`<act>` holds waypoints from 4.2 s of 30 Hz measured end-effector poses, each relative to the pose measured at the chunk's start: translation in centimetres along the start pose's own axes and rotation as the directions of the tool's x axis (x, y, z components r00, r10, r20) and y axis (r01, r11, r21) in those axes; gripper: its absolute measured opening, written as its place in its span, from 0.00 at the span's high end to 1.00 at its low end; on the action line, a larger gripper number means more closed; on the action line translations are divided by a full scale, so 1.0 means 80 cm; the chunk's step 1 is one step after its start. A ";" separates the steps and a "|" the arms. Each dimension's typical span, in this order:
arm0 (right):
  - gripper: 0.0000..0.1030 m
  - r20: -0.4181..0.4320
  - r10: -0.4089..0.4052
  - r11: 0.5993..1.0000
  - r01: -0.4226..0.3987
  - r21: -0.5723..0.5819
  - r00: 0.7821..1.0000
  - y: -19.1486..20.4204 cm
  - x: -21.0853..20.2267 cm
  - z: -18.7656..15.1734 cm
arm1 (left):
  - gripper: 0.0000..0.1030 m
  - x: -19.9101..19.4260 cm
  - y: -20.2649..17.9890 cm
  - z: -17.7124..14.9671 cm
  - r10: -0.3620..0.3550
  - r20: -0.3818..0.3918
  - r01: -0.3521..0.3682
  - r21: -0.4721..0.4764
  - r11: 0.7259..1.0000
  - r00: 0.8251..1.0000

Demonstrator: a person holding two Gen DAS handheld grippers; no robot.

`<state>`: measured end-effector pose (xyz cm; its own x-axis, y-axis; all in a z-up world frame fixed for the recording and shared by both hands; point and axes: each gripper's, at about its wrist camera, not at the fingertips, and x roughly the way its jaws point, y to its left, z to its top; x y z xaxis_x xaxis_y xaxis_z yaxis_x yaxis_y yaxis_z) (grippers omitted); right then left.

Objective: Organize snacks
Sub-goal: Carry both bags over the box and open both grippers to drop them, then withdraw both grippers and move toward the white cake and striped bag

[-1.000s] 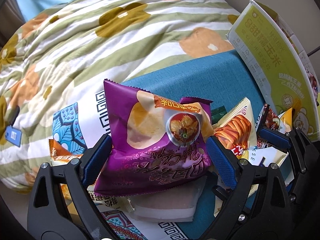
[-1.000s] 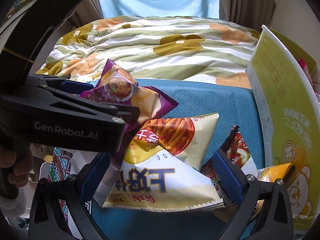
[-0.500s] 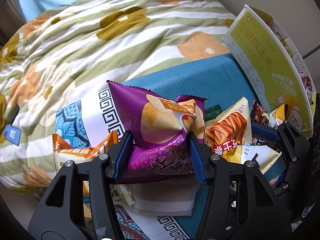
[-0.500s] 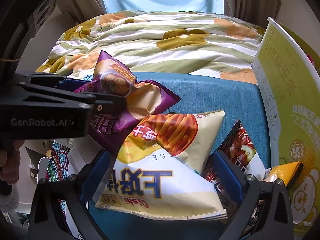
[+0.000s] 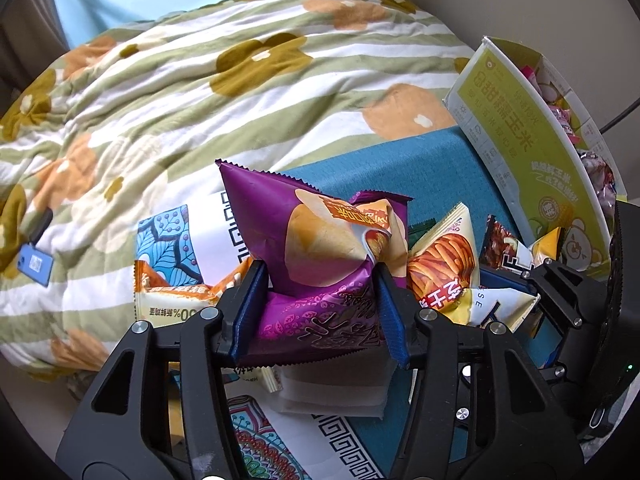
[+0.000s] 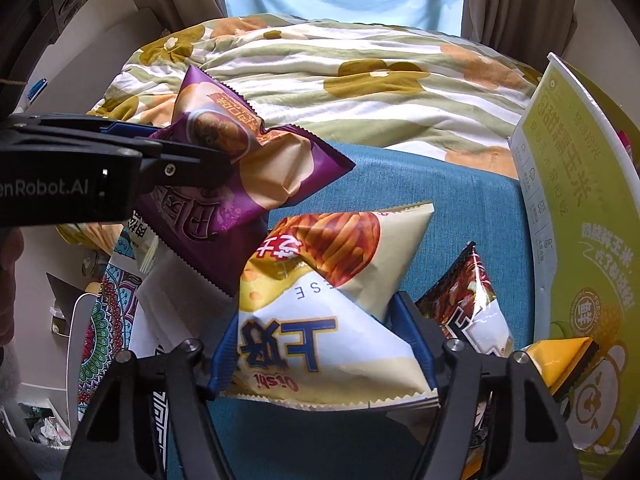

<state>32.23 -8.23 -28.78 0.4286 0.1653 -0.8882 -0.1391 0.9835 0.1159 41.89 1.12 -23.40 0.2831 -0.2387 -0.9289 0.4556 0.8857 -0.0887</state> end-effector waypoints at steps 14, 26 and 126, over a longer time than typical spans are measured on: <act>0.42 0.129 0.012 1.000 -0.013 0.008 0.992 0.012 -0.065 -0.004 | 0.52 -0.105 0.006 -0.025 0.018 0.155 -0.004 -0.085 0.996 0.988; 0.42 0.283 -0.057 0.993 0.024 0.118 0.958 -0.010 -0.184 -0.009 | 0.52 -0.204 -0.037 -0.019 -0.015 0.323 0.028 -0.034 0.999 0.946; 0.03 0.408 -0.001 0.992 -0.051 0.116 0.913 -0.130 -0.283 -0.051 | 0.05 -0.155 -0.061 -0.167 0.122 0.211 -0.066 -0.254 0.965 0.970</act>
<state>20.35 -22.50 -11.70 0.7554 0.1803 -0.6299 -0.0566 0.9757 0.2115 24.87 5.10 -16.22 0.5084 -0.2075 -0.8357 0.2067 0.9716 -0.1155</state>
